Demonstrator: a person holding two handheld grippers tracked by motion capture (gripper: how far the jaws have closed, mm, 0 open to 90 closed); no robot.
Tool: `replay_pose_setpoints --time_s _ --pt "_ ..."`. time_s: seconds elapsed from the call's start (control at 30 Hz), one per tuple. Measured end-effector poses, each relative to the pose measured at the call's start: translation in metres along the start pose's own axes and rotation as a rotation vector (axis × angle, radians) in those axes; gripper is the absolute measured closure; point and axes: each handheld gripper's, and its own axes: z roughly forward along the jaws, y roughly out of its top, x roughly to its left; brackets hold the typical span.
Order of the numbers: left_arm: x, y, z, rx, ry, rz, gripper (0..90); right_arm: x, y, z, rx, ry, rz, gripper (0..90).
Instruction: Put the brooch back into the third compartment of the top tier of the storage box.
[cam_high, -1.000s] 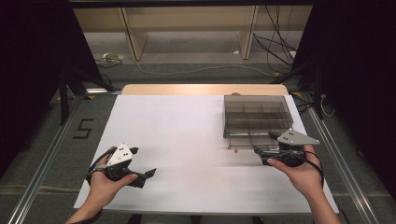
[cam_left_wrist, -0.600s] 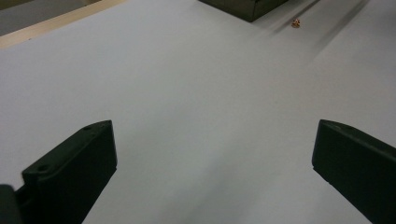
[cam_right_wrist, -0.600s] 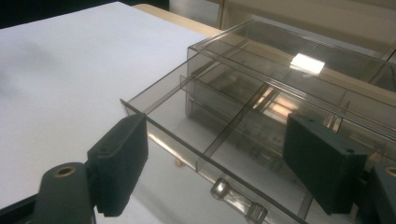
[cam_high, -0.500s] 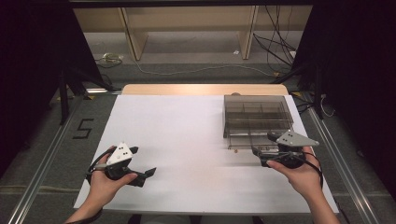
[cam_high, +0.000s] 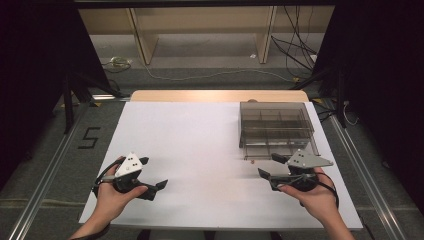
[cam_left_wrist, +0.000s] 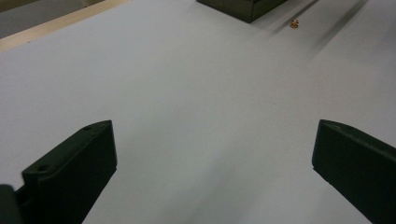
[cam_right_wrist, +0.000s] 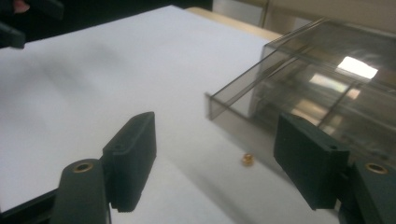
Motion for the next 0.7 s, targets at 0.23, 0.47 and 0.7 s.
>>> replay_pose_setpoints --time_s 0.23,0.47,0.7 --pt "-0.003 0.001 0.000 -0.002 0.003 0.002 0.0 0.009 -0.018 0.022 0.109 0.003 0.027 35.1" --pt "-0.003 0.000 0.001 -0.001 -0.005 0.008 0.0 0.009 -0.031 0.056 0.245 -0.128 0.108 36.2" --pt "-0.003 0.001 0.000 -0.004 -0.003 0.002 0.0 0.014 -0.027 0.083 0.257 -0.232 0.171 36.0"
